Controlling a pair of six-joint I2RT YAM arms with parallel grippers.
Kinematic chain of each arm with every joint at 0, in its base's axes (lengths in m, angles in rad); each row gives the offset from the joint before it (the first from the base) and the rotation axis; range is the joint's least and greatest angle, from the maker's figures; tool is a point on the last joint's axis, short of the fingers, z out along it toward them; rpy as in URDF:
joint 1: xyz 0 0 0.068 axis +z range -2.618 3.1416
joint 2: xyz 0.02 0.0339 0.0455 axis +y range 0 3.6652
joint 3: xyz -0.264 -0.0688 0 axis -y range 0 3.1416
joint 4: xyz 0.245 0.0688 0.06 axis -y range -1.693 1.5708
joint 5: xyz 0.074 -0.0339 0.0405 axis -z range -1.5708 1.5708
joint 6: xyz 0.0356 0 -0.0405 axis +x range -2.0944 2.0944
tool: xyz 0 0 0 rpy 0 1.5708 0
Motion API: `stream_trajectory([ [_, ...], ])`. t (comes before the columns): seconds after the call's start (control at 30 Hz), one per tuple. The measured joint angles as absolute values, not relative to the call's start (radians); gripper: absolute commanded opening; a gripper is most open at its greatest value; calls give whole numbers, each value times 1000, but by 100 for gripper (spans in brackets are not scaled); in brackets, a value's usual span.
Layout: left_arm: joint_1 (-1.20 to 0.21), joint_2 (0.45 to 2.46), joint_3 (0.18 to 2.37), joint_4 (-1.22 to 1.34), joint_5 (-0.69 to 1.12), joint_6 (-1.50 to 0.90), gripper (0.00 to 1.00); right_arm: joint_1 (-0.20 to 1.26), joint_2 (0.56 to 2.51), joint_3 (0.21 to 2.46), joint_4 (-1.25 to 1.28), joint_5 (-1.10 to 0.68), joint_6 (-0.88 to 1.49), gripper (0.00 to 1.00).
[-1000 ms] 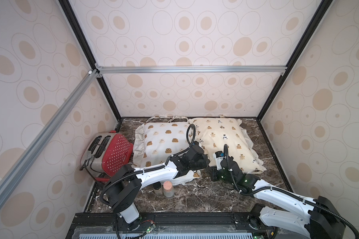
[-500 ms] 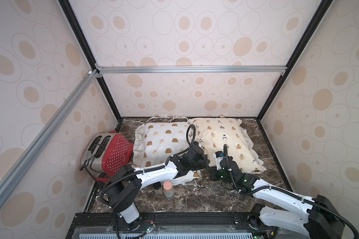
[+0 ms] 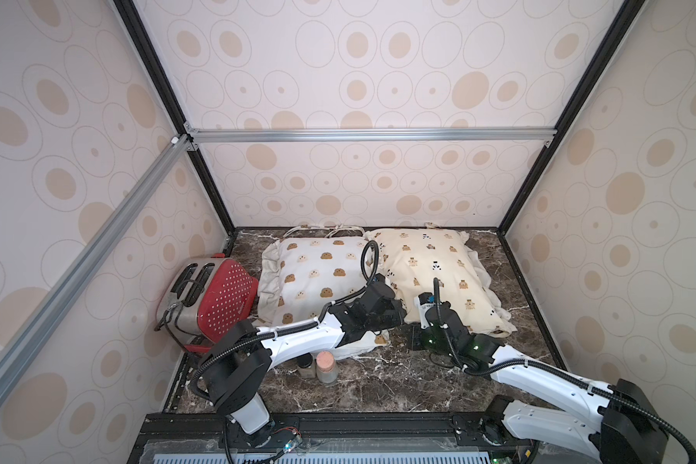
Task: Zip up pillowcases
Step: Zip the zipper on the pillowcase.
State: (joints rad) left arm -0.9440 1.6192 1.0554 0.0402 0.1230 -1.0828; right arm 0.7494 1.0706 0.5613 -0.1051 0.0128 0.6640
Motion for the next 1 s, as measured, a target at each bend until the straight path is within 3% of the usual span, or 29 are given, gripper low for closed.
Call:
stream_trajectory([
  [1.0,-915,1575,1031,15,104,-1057,0,606,951,537,-287,-87,726,0],
])
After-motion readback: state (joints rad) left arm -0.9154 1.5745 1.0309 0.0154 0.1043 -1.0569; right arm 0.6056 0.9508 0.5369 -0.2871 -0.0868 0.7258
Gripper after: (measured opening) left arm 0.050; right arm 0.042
